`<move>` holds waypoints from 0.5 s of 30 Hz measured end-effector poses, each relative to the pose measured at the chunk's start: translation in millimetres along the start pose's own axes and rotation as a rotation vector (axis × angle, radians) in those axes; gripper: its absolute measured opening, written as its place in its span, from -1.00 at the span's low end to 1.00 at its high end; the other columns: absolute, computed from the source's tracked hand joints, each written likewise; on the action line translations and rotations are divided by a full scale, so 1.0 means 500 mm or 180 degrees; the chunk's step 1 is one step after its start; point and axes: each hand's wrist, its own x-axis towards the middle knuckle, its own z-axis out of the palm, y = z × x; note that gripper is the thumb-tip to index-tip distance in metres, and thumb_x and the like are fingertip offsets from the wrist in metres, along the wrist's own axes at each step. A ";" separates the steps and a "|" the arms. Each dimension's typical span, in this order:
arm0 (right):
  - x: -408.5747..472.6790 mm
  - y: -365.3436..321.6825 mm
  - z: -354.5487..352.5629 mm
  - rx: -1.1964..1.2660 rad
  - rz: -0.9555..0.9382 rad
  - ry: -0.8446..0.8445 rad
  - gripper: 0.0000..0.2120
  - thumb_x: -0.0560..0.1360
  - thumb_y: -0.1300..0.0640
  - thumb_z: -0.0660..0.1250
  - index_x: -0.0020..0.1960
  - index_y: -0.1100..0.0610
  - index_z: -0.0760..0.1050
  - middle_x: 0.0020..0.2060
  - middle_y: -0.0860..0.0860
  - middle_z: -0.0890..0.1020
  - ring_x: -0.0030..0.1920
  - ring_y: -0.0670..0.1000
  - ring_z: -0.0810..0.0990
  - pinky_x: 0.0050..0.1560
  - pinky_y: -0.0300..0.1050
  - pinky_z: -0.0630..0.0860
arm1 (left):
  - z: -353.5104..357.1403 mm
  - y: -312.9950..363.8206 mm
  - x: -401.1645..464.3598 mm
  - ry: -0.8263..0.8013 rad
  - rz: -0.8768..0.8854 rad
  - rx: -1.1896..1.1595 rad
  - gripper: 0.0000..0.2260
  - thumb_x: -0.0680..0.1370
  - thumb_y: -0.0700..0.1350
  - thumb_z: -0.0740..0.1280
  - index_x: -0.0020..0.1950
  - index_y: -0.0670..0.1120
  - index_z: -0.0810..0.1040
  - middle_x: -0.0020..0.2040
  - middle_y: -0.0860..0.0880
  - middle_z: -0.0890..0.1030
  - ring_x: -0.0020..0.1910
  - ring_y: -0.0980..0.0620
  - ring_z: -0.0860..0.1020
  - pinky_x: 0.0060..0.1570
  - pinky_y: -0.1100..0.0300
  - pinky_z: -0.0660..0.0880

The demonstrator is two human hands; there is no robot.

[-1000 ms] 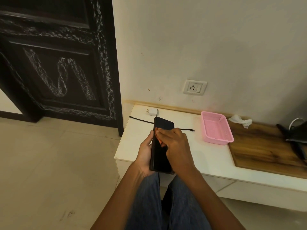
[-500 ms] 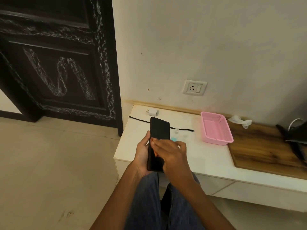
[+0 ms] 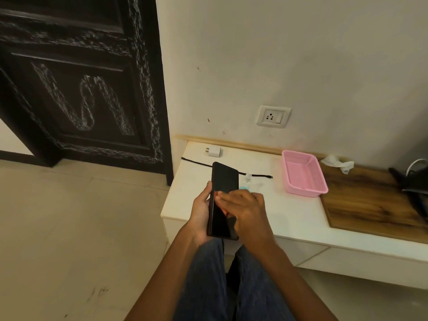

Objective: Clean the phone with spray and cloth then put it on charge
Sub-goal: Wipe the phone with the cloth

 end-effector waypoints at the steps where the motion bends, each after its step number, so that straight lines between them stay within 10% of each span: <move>1: 0.008 0.002 -0.002 0.0007 0.0127 0.0083 -0.47 0.09 0.48 0.55 0.03 0.21 0.64 -0.03 0.05 0.70 -0.05 0.11 0.65 -0.01 0.02 0.46 | 0.005 -0.001 0.001 0.0004 -0.0015 -0.0013 -0.48 0.48 0.25 0.28 0.08 -0.19 0.63 -0.09 -0.16 0.63 -0.08 -0.09 0.62 0.00 0.05 0.53; 15: -0.014 -0.017 0.009 -0.0168 -0.0019 0.0043 -0.43 0.07 0.40 0.60 0.06 0.20 0.63 -0.01 0.03 0.69 -0.09 0.07 0.65 0.00 -0.08 0.46 | -0.003 0.005 0.008 -0.0151 -0.0073 0.0045 -0.40 0.51 0.29 0.21 0.16 -0.21 0.63 0.02 -0.18 0.65 -0.02 -0.10 0.64 0.01 0.07 0.58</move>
